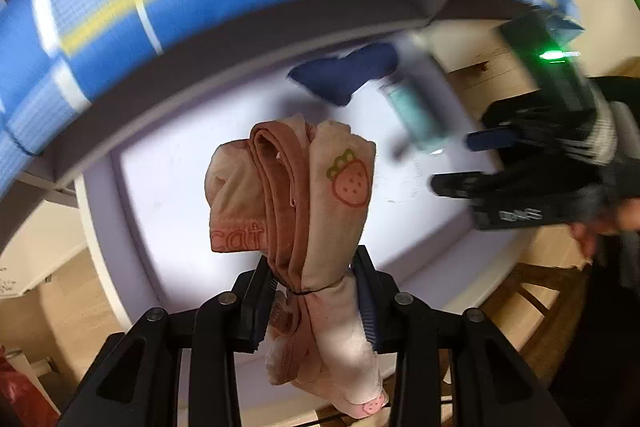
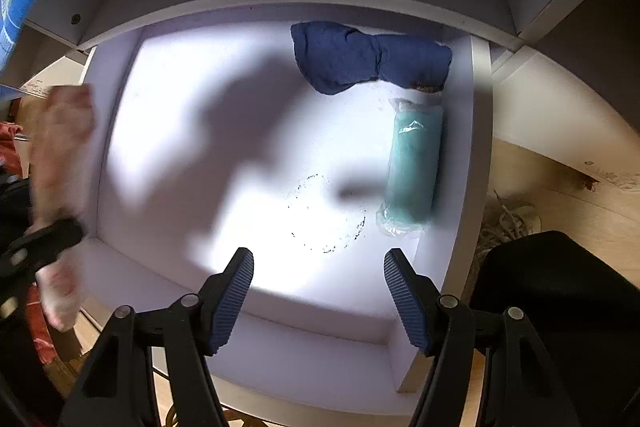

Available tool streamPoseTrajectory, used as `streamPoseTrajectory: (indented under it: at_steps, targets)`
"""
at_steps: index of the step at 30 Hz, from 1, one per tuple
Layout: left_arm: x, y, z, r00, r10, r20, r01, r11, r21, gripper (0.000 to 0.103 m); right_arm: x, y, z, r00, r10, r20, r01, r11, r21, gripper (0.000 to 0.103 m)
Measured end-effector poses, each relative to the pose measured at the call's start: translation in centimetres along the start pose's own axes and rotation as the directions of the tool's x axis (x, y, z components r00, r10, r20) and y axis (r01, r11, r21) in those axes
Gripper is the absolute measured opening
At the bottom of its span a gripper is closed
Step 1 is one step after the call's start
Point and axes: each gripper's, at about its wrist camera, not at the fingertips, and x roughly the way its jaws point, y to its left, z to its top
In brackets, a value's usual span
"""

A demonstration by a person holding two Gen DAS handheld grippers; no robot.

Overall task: Organize soft objects
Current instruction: 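Carry the pink-and-white garment into the gold tray and open the left gripper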

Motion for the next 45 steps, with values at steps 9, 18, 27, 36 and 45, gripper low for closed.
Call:
streamPoseTrajectory:
  at_steps: [9,18,27,36,45]
  targets:
    - [-10.4,-2.2,-0.9,0.979,-0.09,0.184,0.087,0.996,0.025,0.036,-0.5,-0.2,0.0,1.0,0.014,0.002,-0.014,1.0,0.0,0.068]
    - [-19.8,0.6,7.5,0.907,-0.133,0.401,0.165,0.985,-0.046,0.036,-0.8,0.3,0.0,1.0,0.025,0.011,-0.025,1.0,-0.006,0.068]
    - [-17.6,8.6,16.4,0.887,-0.133,0.443,0.323,0.864,-0.386,0.036,-0.9,0.1,0.0,0.999,0.041,0.011,-0.042,0.999,0.018,0.068]
    - [-13.0,9.9,18.7,0.933,-0.103,0.344,0.246,0.882,-0.403,0.036,-1.0,0.4,0.2,0.998,0.068,0.007,-0.069,0.997,0.026,0.068]
    - [-14.5,9.4,17.6,0.959,0.109,0.26,-0.026,0.952,-0.305,0.046,-1.1,0.5,0.2,0.997,0.072,0.011,-0.073,0.997,0.028,0.068]
